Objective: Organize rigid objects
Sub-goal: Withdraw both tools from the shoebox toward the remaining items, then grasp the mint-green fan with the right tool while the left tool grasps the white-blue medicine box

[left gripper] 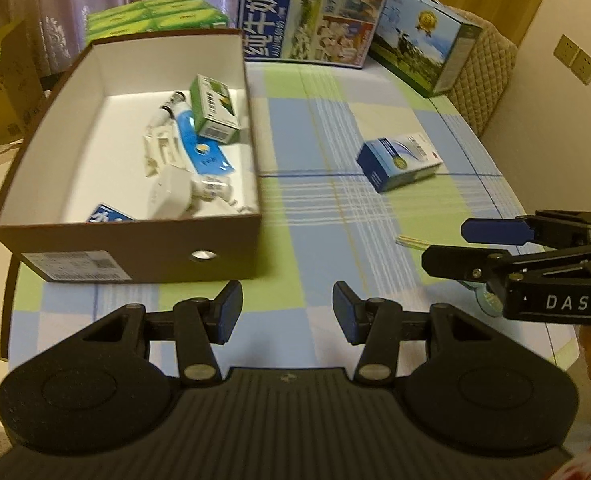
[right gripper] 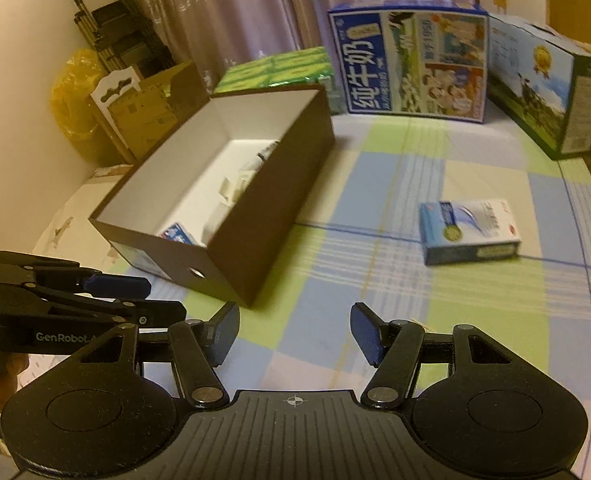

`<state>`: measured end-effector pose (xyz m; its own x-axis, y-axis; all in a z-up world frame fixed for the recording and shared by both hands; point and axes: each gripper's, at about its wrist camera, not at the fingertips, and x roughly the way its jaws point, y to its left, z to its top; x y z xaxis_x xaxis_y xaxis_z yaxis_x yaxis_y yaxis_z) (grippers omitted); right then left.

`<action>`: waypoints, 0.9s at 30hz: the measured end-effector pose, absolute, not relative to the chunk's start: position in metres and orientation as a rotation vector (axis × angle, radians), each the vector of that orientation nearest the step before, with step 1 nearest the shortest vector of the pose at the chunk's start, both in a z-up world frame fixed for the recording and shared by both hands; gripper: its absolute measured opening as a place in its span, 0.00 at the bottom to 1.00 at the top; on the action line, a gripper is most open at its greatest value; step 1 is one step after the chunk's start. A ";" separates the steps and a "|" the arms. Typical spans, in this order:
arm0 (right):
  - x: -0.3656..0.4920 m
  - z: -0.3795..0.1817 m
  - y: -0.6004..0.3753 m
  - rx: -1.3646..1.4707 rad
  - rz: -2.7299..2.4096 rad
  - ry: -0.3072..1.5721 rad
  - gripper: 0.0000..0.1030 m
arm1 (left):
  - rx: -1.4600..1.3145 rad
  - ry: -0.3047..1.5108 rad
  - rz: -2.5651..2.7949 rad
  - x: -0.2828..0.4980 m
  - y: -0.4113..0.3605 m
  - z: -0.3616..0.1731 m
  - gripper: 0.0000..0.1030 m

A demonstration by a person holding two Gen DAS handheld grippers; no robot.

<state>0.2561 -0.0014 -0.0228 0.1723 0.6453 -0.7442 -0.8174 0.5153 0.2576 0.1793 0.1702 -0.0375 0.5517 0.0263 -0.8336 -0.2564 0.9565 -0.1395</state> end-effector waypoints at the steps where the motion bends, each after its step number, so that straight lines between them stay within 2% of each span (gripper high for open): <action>1: 0.257 -0.024 -0.006 -0.219 1.043 0.931 0.57 | -0.257 0.980 0.164 0.181 0.166 -0.039 0.44; 17: 0.286 -0.042 -0.092 -0.172 0.882 0.993 0.57 | -0.208 1.044 0.036 0.216 0.102 -0.066 0.44; 27: 0.302 -0.057 -0.113 -0.188 0.843 1.025 0.57 | -0.179 1.078 -0.008 0.239 0.079 -0.083 0.44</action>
<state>0.3015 -0.1132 -0.0568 0.2434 0.5292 -0.8128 -0.6952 0.6796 0.2343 0.2391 0.0786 -0.0826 0.4747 -0.0938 -0.8751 -0.0805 0.9855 -0.1493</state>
